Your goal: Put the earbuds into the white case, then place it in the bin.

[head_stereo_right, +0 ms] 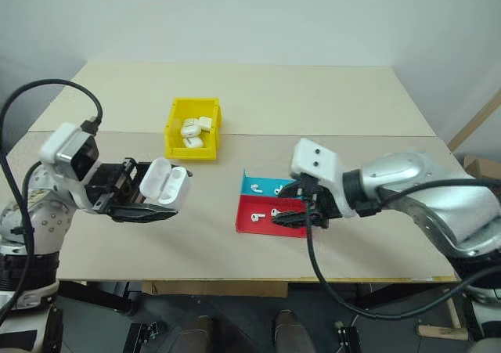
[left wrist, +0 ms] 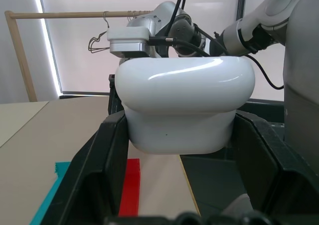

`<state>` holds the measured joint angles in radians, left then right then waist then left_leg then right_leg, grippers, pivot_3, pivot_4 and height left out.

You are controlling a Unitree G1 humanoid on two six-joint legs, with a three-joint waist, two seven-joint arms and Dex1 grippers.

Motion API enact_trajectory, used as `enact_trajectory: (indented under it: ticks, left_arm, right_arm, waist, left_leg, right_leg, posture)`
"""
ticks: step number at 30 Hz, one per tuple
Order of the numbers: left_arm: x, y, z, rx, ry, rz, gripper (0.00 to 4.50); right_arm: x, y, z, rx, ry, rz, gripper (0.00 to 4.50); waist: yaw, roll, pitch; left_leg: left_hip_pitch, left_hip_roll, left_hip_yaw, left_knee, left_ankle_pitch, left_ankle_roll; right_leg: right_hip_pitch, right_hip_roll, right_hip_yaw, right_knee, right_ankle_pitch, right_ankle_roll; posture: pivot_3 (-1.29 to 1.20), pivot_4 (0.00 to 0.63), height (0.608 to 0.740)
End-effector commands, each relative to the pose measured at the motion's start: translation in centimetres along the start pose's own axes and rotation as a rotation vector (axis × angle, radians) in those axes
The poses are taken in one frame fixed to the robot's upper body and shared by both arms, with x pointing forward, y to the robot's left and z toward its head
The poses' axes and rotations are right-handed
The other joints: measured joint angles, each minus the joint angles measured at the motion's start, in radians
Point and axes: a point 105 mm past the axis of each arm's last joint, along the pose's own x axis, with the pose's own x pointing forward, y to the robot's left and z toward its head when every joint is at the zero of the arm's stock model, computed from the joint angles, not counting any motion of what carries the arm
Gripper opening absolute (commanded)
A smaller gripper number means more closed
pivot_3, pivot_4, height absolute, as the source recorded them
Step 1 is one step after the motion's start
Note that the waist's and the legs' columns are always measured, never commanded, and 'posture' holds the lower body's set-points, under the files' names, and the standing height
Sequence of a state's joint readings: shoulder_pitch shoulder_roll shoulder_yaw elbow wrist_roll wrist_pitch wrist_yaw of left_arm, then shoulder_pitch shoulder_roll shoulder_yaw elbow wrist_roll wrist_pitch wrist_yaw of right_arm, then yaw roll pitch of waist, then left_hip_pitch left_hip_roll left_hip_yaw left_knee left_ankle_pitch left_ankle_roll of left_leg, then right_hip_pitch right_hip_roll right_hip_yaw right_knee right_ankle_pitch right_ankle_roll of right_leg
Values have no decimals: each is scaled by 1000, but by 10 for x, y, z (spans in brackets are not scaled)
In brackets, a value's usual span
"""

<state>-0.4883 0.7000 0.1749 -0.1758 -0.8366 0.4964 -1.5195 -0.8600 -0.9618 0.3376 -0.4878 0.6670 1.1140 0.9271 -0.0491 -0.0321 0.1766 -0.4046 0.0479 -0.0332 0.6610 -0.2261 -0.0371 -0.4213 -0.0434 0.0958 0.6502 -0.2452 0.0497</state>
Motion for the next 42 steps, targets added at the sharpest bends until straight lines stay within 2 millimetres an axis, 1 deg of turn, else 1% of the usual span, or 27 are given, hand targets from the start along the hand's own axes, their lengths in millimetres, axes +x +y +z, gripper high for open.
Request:
enact_trajectory:
  ticks: [1, 4, 8, 14, 26, 42]
  left_arm:
    - [3, -7, 9, 30, -4, -40, 2769]
    - [3, -8, 7, 29, 4, -49, 2769]
    - [6, -9, 4, 27, 2, -59, 2769]
    - [8, -10, 0, 29, 0, -58, 2769]
    - [9, -15, -1, 39, 3, -42, 2769]
    - [8, -16, -3, 43, 10, -29, 2769]
  right_arm:
    - [16, -8, -4, 15, 111, -15, 2518]
    - [28, -15, -15, -1, 234, -12, 2518]
    - [40, -31, -21, 8, 335, -30, 2518]
    - [49, -42, -31, 7, 449, -28, 2518]
    - [65, -53, -32, 3, 496, -28, 2518]
    - [74, -48, -37, -23, 497, -2, 2518]
  waist:
    - [2, 0, 0]
    - [7, 0, 0]
    - [6, 0, 0]
    - [4, 0, 0]
    - [3, 0, 0]
    - [3, 0, 0]
  left_leg:
    - [0, 0, 0, 0, 0, 0]
    - [-1, 0, 0, 0, 0, 0]
    - [-2, 0, 0, 0, 0, 0]
    - [-2, 0, 0, 0, 0, 0]
    - [-1, 0, 0, 0, 0, 0]
    - [-2, 0, 0, 0, 0, 0]
  right_leg:
    - [0, 0, 0, 0, 0, 0]
    - [-1, 0, 0, 0, 0, 0]
    - [-1, -1, 0, -1, 0, 0]
    - [-1, 0, 0, 0, 0, 0]
    - [-2, 0, -1, 0, 0, -1]
    - [-2, 0, -1, 0, 0, -1]
  posture:
    - [0, 150, 740]
    - [0, 150, 740]
    - [0, 150, 740]
    - [0, 150, 740]
    - [0, 150, 740]
    - [0, 150, 740]
